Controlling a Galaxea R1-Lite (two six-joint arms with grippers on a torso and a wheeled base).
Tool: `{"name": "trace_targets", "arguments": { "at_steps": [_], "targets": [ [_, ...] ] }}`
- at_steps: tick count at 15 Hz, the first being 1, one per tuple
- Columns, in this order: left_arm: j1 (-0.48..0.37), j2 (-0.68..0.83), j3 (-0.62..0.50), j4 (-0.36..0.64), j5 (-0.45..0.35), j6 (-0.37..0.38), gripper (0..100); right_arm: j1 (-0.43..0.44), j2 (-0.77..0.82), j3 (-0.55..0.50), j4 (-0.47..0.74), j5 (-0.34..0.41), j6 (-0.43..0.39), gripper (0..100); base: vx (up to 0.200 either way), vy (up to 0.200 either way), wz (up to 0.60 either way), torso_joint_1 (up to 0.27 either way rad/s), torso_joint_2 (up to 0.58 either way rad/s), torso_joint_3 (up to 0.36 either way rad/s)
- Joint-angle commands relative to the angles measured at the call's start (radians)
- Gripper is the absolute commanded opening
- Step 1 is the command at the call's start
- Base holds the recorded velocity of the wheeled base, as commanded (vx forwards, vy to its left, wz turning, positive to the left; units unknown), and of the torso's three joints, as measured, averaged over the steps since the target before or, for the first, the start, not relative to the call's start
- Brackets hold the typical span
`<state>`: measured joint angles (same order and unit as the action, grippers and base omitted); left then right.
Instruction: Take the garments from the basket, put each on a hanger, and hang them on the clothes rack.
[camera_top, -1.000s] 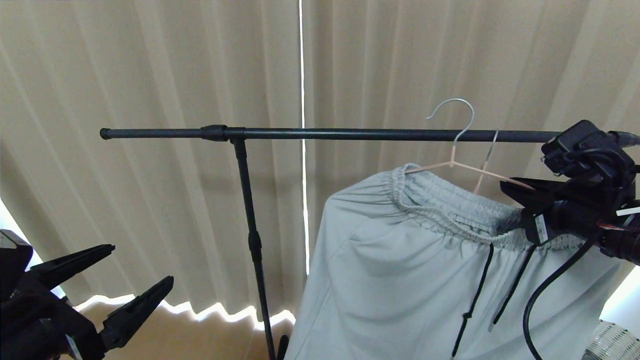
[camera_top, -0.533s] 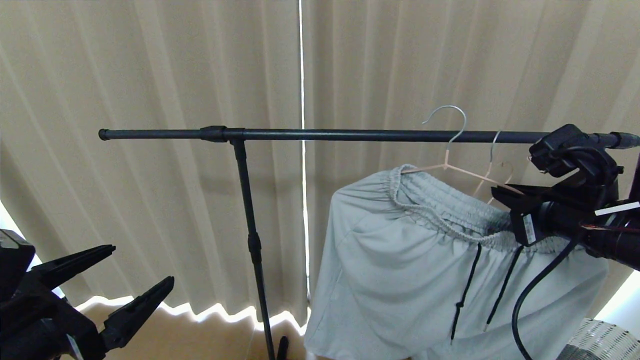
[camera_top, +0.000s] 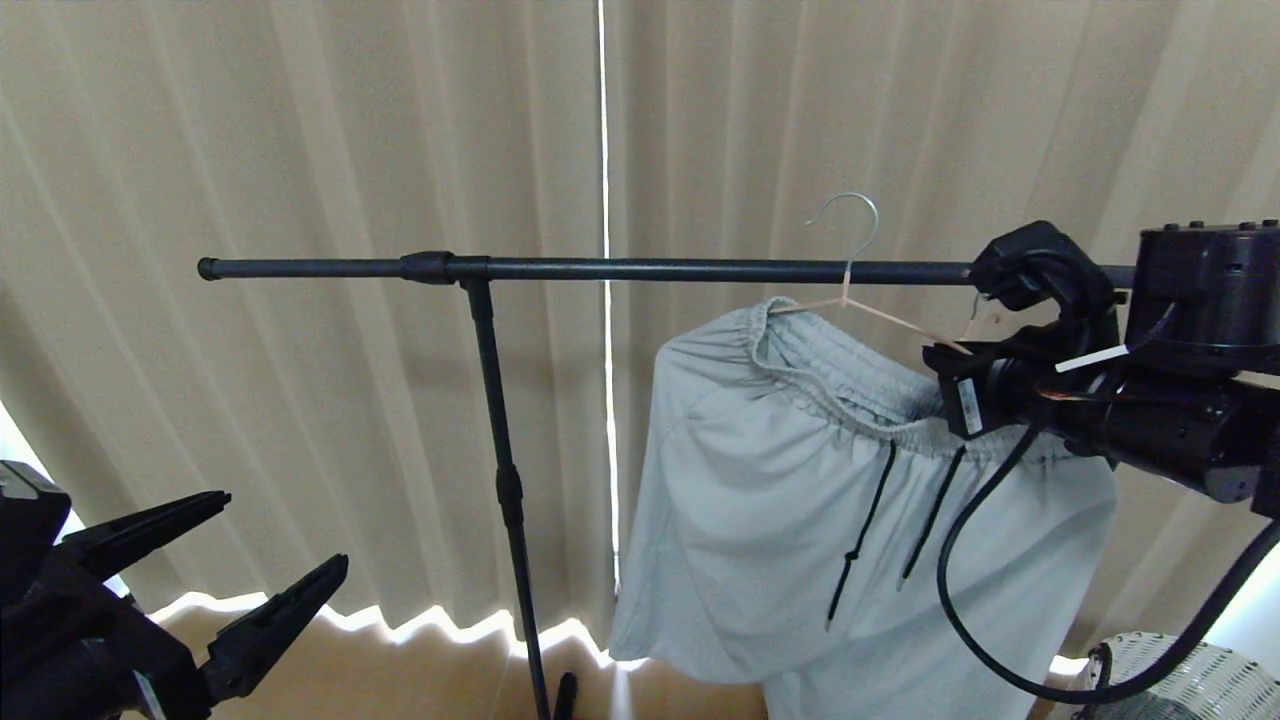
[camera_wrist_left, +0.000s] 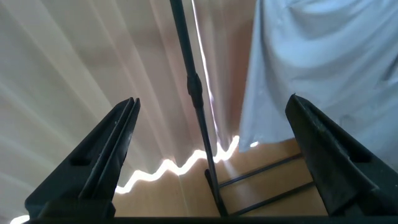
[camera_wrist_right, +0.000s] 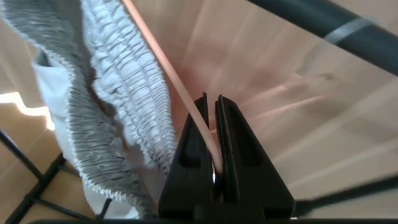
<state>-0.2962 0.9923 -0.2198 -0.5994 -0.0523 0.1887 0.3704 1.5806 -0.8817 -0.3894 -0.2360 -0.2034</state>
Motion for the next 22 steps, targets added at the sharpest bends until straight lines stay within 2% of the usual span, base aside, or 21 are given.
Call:
{"name": "trace_targets", "arguments": {
  "at_steps": [1, 11, 15, 19, 22],
  "targets": [
    [0.0, 0.0, 0.0, 0.0, 0.0, 0.0, 100, 0.012, 0.087, -0.034, 0.0, 0.0, -0.001, 0, 0.0, 0.0, 0.0, 0.0, 0.0, 0.0],
    [-0.001, -0.004, 0.002, 0.0, 0.0, 0.001, 100, 0.028, 0.254, -0.2, 0.006, -0.002, -0.001, 0, 0.0, 0.0, 0.0, 0.0, 0.0, 0.0],
    [-0.001, -0.004, 0.002, 0.0, 0.0, 0.001, 100, 0.025, 0.279, -0.243, 0.006, -0.037, -0.001, 0, 0.0, 0.0, 0.0, 0.0, 0.0, 0.0],
    [-0.001, -0.003, 0.002, 0.0, 0.0, 0.001, 100, 0.025, 0.279, -0.238, 0.007, -0.04, -0.001, 0, 0.0, 0.0, 0.0, 0.0, 0.0, 0.0],
    [-0.001, -0.003, 0.003, 0.0, 0.0, 0.001, 100, 0.062, 0.272, -0.221, 0.01, -0.051, -0.005, 0, 0.0, 0.0, 0.0, 0.0, 0.0, 0.0]
  ]
}}
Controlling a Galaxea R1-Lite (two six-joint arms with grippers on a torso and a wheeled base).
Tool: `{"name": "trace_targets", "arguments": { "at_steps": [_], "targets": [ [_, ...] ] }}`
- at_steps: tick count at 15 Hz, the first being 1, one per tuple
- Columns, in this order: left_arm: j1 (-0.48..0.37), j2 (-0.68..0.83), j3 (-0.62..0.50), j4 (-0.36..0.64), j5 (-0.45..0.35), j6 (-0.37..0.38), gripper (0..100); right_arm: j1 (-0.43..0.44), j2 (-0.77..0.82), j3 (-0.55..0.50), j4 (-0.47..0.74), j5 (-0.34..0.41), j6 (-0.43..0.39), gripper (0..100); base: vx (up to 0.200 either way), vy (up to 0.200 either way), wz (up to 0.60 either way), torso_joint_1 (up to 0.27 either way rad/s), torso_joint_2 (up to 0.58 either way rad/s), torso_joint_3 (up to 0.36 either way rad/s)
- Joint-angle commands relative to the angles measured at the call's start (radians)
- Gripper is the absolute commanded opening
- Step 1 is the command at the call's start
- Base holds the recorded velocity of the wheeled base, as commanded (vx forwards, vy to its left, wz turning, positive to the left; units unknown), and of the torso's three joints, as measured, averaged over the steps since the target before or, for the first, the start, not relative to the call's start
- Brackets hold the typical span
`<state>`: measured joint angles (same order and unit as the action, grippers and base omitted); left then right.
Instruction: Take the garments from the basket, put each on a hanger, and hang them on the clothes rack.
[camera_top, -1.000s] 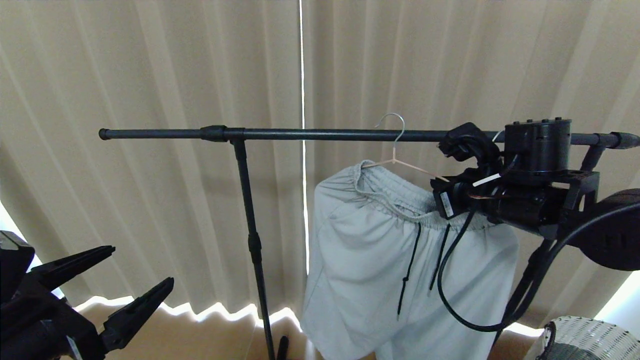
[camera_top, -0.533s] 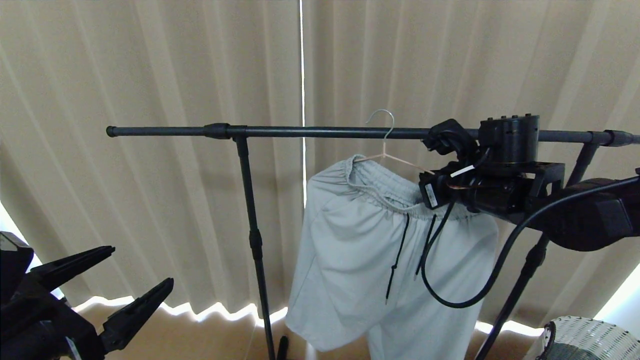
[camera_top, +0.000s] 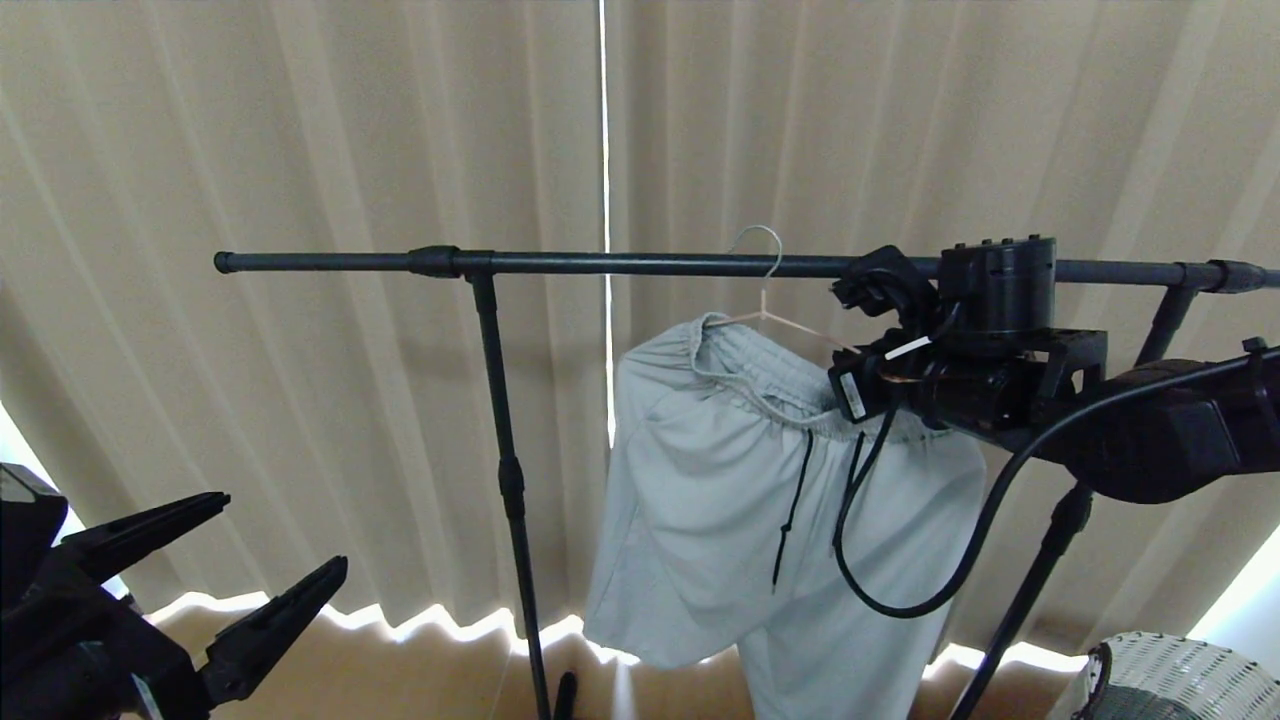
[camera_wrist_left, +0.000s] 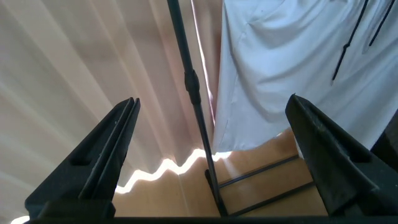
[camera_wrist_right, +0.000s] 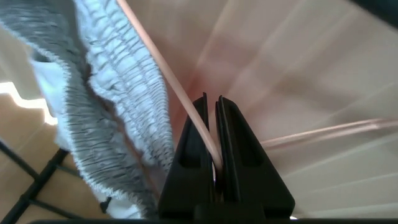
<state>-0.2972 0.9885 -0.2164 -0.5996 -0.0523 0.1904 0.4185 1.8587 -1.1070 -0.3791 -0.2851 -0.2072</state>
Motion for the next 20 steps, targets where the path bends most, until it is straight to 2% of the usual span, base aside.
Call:
{"name": "trace_targets", "arguments": {
  "at_steps": [1, 9, 11, 12, 17, 18, 20],
  "targets": [
    [0.0, -0.001, -0.001, 0.0, 0.0, 0.0, 100, 0.025, -0.01, 0.004, 0.017, -0.011, -0.001, 0, 0.0, 0.0, 0.0, 0.0, 0.0, 0.0],
    [0.001, -0.001, -0.001, 0.0, 0.0, 0.0, 100, 0.112, -0.041, 0.01, 0.066, -0.028, -0.009, 0, 0.0, 0.0, 0.0, 0.0, 0.0, 0.0],
    [0.0, -0.001, -0.001, 0.0, 0.0, 0.0, 100, 0.117, -0.062, 0.009, 0.117, -0.028, -0.021, 0, 0.0, 0.0, 0.0, 0.0, 0.0, 0.0],
    [0.001, -0.001, -0.001, 0.0, 0.0, 0.0, 100, 0.117, -0.067, 0.009, 0.123, -0.026, -0.02, 100, 0.0, 0.0, 0.0, 0.0, 0.0, 0.0],
    [0.001, 0.001, -0.001, 0.0, 0.0, 0.0, 100, 0.117, -0.098, 0.049, 0.108, -0.012, 0.02, 100, 0.0, 0.0, 0.0, 0.0, 0.0, 0.0],
    [0.001, 0.001, -0.001, 0.0, 0.0, 0.0, 100, 0.117, -0.104, 0.056, 0.108, -0.012, 0.042, 100, 0.0, 0.0, 0.0, 0.0, 0.0, 0.0],
    [0.001, 0.002, -0.001, 0.0, 0.0, -0.002, 100, 0.126, -0.112, 0.059, 0.108, 0.001, 0.15, 100, 0.0, 0.0, 0.0, 0.0, 0.0, 0.0]
  ]
}}
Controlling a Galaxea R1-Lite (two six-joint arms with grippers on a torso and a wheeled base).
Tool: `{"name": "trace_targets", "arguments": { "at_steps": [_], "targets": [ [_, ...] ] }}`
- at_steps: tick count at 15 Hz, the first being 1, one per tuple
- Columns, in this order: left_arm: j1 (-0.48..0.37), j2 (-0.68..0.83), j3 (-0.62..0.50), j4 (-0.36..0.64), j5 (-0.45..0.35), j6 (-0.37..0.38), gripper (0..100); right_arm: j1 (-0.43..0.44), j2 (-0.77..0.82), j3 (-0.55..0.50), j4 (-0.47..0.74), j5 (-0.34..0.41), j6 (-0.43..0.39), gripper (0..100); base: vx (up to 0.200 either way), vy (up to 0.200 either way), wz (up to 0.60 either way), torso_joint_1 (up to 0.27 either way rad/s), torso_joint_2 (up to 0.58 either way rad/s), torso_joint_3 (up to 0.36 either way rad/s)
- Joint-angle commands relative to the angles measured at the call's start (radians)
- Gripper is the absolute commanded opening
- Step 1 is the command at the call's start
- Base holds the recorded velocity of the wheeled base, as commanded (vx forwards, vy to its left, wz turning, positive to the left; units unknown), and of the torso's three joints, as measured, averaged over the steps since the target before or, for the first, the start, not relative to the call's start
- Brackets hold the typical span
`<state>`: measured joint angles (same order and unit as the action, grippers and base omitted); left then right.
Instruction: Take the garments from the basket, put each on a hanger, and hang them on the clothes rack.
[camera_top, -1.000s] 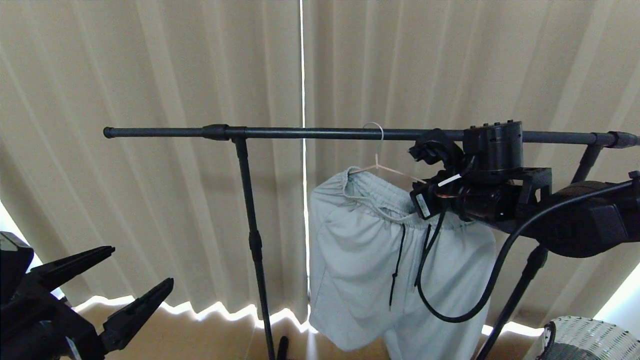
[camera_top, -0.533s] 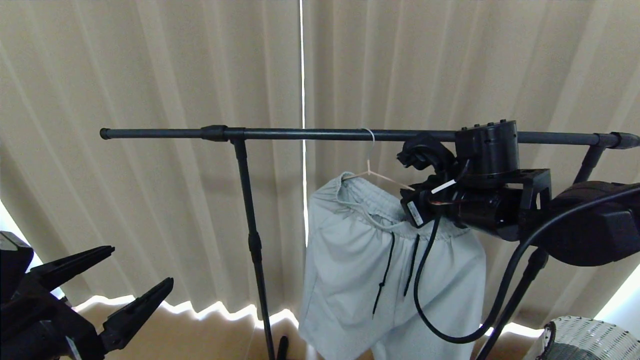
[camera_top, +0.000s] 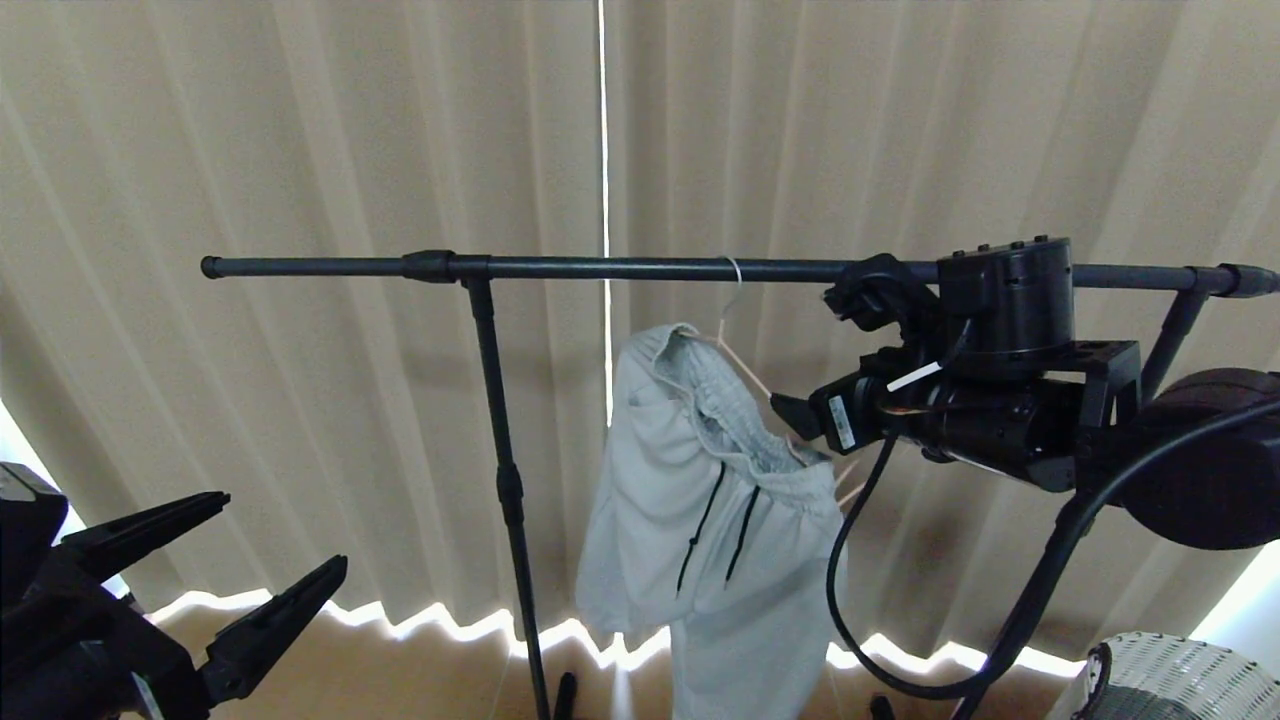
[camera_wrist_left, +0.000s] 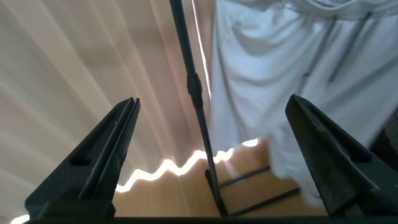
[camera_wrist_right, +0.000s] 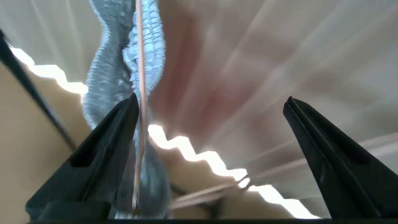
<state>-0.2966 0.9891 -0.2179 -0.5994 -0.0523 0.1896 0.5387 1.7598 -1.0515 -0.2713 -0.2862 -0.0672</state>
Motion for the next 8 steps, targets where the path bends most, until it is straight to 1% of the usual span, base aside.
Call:
{"name": "trace_targets", "arguments": {
  "at_steps": [1, 4, 5, 6, 8],
  "targets": [
    [0.001, 0.0, 0.0, 0.0, 0.0, -0.001, 100, 0.007, -0.026, 0.005, 0.0, 0.016, 0.047, 100, 0.0, 0.0, 0.0, 0.0, 0.0, 0.0],
    [0.007, -0.001, 0.0, 0.0, 0.0, -0.001, 100, 0.007, -0.092, 0.038, -0.005, 0.051, 0.072, 100, 0.0, 0.0, 0.0, 0.0, 0.0, 0.0],
    [0.007, -0.001, 0.0, 0.0, 0.0, -0.001, 100, 0.007, -0.114, 0.062, -0.032, 0.059, 0.072, 100, 0.0, 0.0, 0.0, 0.0, 0.0, 0.0],
    [0.008, -0.001, 0.0, 0.0, 0.0, -0.001, 100, 0.004, -0.137, 0.093, -0.083, 0.076, 0.072, 100, 0.0, 0.0, 0.0, 0.0, 0.0, 0.0],
    [0.008, -0.001, 0.002, 0.0, 0.0, -0.001, 100, 0.003, -0.169, 0.148, -0.171, 0.087, 0.07, 100, 0.0, 0.0, 0.0, 0.0, 0.0, 0.0]
  ]
}}
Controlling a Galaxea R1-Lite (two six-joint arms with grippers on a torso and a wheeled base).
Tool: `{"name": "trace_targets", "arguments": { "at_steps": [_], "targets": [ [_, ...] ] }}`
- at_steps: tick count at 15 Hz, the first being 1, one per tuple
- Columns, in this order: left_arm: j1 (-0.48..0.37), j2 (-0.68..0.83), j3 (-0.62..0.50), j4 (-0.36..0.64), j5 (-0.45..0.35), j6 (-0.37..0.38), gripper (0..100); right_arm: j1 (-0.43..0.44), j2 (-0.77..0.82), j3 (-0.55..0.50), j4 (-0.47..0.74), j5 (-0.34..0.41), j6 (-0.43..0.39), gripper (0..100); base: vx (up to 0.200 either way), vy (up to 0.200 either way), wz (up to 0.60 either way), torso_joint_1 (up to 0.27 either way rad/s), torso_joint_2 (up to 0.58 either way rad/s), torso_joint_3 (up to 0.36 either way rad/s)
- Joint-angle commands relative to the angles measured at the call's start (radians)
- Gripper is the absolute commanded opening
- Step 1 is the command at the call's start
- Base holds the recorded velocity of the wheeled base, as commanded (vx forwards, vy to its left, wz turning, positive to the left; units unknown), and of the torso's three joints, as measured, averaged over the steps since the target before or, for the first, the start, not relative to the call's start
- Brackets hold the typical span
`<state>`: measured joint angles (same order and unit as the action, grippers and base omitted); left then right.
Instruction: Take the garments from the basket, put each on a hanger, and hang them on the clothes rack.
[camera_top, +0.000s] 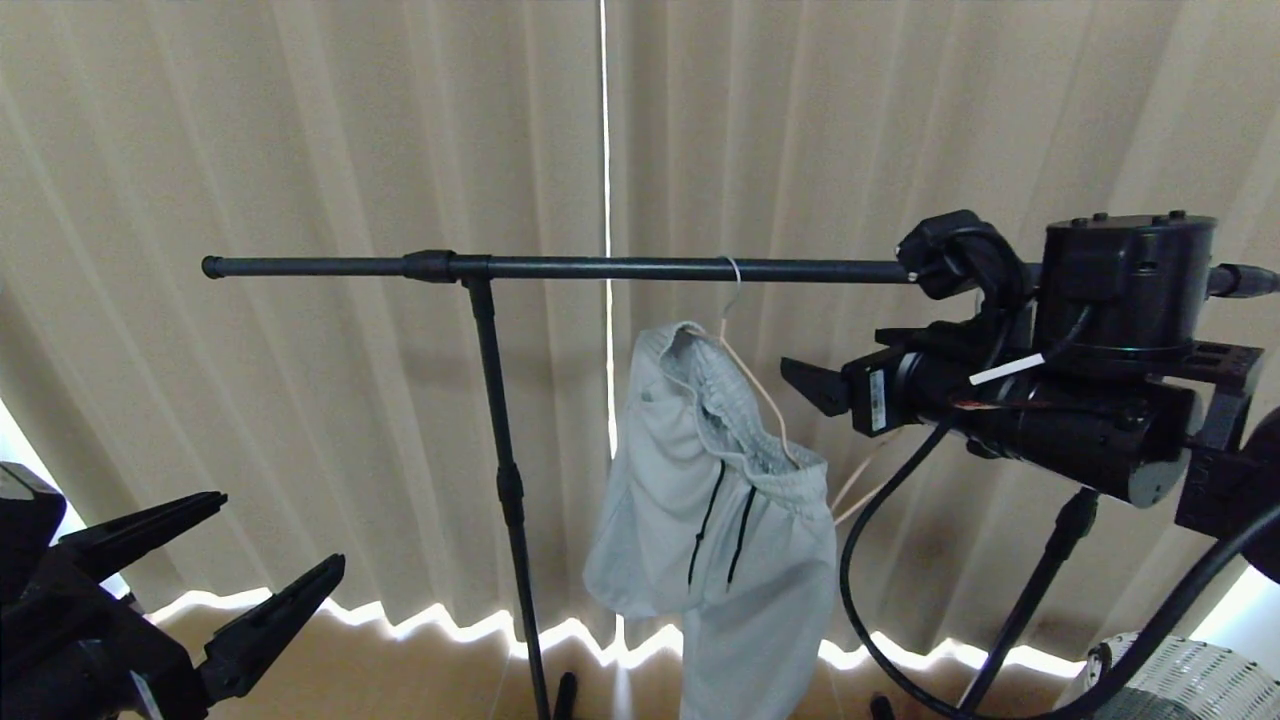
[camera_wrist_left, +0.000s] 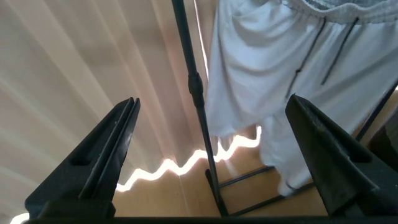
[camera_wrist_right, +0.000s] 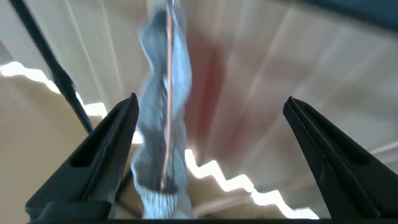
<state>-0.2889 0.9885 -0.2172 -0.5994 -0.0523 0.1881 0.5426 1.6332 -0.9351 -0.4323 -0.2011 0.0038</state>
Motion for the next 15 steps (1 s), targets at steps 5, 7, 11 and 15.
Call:
{"name": "trace_targets", "arguments": {
  "at_steps": [5, 7, 11, 15],
  "targets": [
    [0.001, 0.001, 0.002, 0.0, 0.0, -0.001, 100, -0.004, -0.194, 0.171, -0.088, 0.0, -0.002, 100, 0.0, 0.0, 0.0, 0.0, 0.0, 0.0],
    [0.001, 0.001, 0.004, 0.0, 0.0, -0.001, 100, -0.029, -0.253, 0.2, -0.086, 0.0, -0.004, 100, 0.0, 0.0, 0.0, 0.0, 0.0, 0.0],
    [-0.001, 0.001, 0.007, 0.0, 0.0, 0.002, 100, -0.084, -0.335, 0.3, -0.086, 0.0, -0.002, 100, 0.0, 0.0, 0.0, 0.0, 0.0, 0.0],
    [-0.001, -0.002, 0.009, 0.0, 0.002, 0.001, 100, -0.13, -0.412, 0.4, -0.083, -0.004, -0.016, 100, 0.0, 0.0, 0.0, 0.0, 0.0, 0.0]
  ]
}}
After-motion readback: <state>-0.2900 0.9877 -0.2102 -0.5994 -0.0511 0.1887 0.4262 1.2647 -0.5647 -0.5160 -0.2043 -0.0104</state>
